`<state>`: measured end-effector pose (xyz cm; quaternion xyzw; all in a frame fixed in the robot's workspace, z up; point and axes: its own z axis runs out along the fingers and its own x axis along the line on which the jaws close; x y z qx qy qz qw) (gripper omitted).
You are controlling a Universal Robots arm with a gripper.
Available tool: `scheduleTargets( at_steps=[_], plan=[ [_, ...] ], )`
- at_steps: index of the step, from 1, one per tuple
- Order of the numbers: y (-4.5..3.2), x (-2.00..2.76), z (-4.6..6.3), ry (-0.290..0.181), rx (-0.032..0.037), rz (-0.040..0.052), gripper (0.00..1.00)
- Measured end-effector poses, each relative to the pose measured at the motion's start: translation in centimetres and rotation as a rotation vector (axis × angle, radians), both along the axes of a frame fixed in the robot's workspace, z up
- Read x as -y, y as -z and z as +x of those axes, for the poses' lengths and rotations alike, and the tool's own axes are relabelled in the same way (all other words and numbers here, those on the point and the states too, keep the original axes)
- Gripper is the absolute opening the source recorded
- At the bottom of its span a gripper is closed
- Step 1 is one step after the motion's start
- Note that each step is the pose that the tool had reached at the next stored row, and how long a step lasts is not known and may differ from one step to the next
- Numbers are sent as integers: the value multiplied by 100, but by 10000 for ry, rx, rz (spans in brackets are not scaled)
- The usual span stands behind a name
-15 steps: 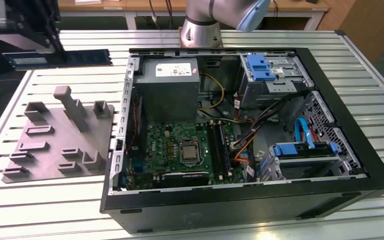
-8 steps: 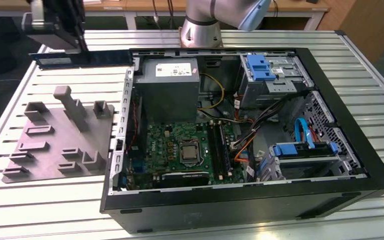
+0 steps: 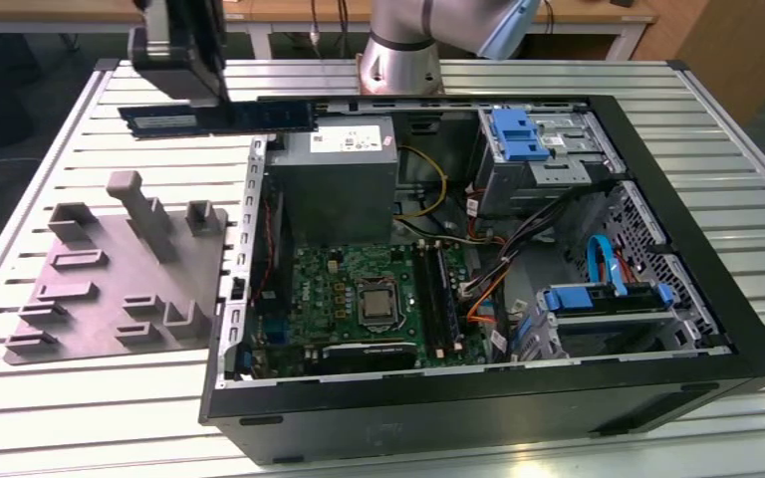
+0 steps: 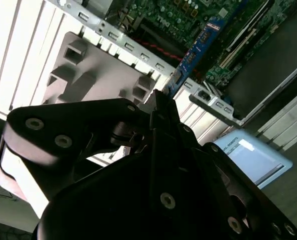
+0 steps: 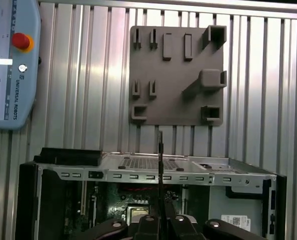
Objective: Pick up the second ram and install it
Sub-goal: 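Pick up the second ram and move it above second insertion slot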
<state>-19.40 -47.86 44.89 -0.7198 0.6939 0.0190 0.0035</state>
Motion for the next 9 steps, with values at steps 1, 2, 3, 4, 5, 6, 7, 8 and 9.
scheduleTargets(
  at_steps=[1,2,3,4,5,6,7,8,9],
  plan=[
    [1,0,45,0,-1,0,14],
    [3,0,92,0,-1,1,14],
    [5,0,138,0,-1,1,14],
    [6,0,183,0,-2,1,14],
    [7,-1,227,0,-2,0,14],
    [8,-1,272,1,-2,0,14],
    [9,-1,317,0,-3,0,14],
    [10,-1,367,-1,-3,0,14],
    [12,-1,411,0,-4,0,14]
  ],
)
